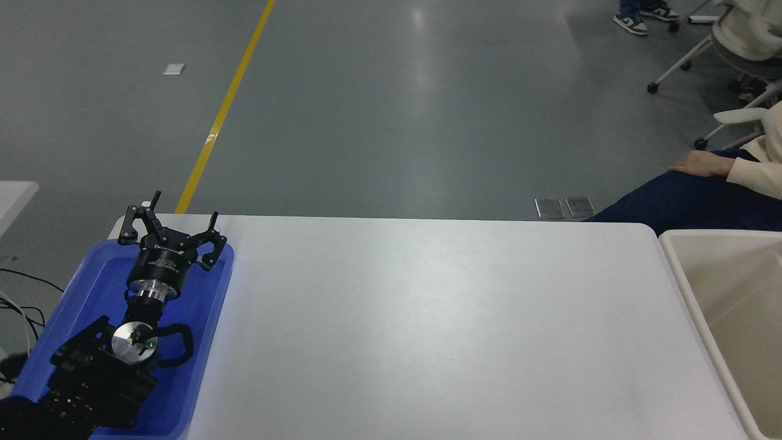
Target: Pick up paper ball place in dustbin
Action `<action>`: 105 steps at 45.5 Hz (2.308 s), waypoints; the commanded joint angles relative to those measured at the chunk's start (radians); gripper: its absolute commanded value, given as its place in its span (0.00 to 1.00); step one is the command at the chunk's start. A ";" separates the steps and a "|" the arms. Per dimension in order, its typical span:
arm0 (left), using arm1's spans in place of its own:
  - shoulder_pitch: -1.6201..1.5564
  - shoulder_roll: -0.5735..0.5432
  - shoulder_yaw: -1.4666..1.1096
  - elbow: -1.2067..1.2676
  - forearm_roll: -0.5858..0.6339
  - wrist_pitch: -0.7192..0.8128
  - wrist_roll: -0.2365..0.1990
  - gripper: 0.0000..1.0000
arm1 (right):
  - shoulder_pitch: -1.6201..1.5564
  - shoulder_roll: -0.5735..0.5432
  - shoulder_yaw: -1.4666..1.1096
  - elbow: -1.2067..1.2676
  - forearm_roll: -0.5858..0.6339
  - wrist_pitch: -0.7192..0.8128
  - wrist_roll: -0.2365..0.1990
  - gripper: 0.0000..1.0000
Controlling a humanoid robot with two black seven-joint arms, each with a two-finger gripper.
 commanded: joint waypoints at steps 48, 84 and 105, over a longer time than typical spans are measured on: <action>0.000 0.000 0.000 0.000 -0.001 0.000 0.000 1.00 | -0.401 0.270 0.191 -0.320 0.012 -0.581 0.000 0.50; 0.000 0.000 0.000 0.000 0.000 0.000 0.000 1.00 | -0.330 0.234 0.270 -0.195 0.015 -0.694 0.000 1.00; 0.000 0.000 0.000 0.000 0.000 0.000 0.000 1.00 | -0.197 -0.010 0.732 0.200 0.015 -0.662 0.000 1.00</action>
